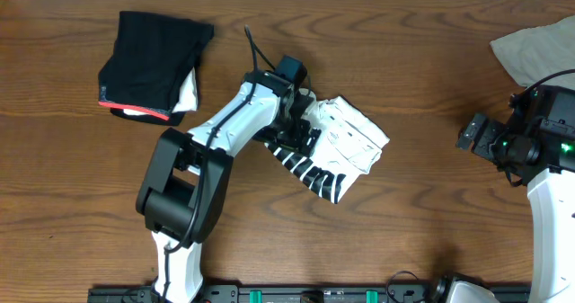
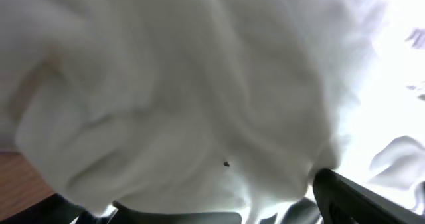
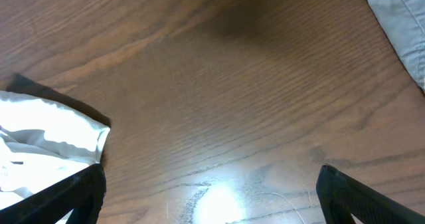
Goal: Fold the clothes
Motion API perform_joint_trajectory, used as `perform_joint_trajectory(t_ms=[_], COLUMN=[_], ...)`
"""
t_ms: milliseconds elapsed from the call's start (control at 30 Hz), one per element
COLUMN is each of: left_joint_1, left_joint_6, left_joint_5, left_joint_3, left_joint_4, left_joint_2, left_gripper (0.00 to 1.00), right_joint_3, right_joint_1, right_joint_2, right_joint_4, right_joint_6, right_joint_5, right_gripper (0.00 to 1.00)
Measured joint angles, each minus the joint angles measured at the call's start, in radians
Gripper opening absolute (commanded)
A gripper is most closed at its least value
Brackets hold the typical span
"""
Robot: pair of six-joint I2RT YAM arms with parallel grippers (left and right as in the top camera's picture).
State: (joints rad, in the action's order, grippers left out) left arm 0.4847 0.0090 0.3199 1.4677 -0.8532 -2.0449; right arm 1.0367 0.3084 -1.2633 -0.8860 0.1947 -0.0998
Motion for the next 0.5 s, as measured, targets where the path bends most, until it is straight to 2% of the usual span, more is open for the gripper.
perform_joint_trajectory(t_ms=[233, 500], left_joint_1=[0.001, 0.024], left_joint_6=[0.002, 0.079], left_joint_5=[0.001, -0.046], left_joint_3=[0.000, 0.000], left_joint_4=[0.016, 0.034], left_joint_2=[0.022, 0.022], left_gripper=[0.98, 0.98], right_joint_3=[0.000, 0.000], right_joint_1=[0.000, 0.000], right_joint_2=[0.000, 0.000], right_joint_4=[0.000, 0.000], right_joint_6=[0.000, 0.000], right_joint_5=[0.000, 0.000], right_gripper=[0.99, 0.99])
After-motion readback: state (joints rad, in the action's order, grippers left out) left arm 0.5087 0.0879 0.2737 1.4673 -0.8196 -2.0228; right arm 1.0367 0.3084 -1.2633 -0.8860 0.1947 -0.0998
